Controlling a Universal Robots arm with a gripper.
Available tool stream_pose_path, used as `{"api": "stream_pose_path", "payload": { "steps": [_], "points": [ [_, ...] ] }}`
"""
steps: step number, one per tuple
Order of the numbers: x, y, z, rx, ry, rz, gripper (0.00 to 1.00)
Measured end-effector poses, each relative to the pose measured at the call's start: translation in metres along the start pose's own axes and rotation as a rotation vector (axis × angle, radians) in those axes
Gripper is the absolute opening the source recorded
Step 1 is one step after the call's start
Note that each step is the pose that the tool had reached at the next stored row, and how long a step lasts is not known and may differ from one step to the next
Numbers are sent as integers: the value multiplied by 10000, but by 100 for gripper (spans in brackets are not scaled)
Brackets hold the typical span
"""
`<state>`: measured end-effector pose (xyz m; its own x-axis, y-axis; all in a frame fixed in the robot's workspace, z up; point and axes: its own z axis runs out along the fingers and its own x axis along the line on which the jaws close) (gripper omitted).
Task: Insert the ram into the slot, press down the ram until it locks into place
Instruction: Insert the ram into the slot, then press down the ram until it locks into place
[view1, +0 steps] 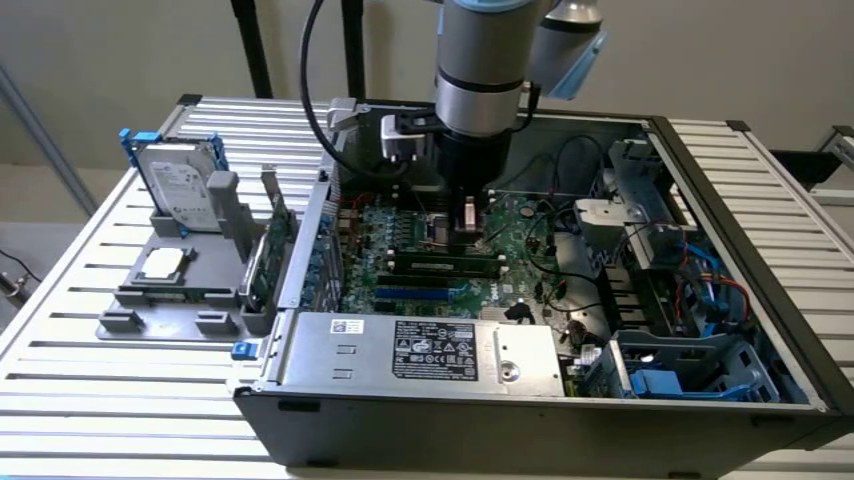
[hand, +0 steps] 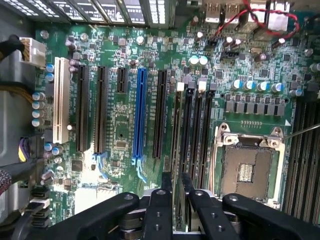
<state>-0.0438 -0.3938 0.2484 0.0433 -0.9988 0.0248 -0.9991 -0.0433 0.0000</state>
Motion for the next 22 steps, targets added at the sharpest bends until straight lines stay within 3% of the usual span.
{"api": "stream_pose_path", "payload": {
  "steps": [2, 6, 7, 22],
  "points": [
    [-1, 12, -8, -121, -10, -4, 13],
    [-1, 15, -13, -440, -19, -10, 11],
    [0, 14, -14, -477, -19, -11, 11],
    [0, 10, -13, -477, -22, -11, 11]
  ]
}}
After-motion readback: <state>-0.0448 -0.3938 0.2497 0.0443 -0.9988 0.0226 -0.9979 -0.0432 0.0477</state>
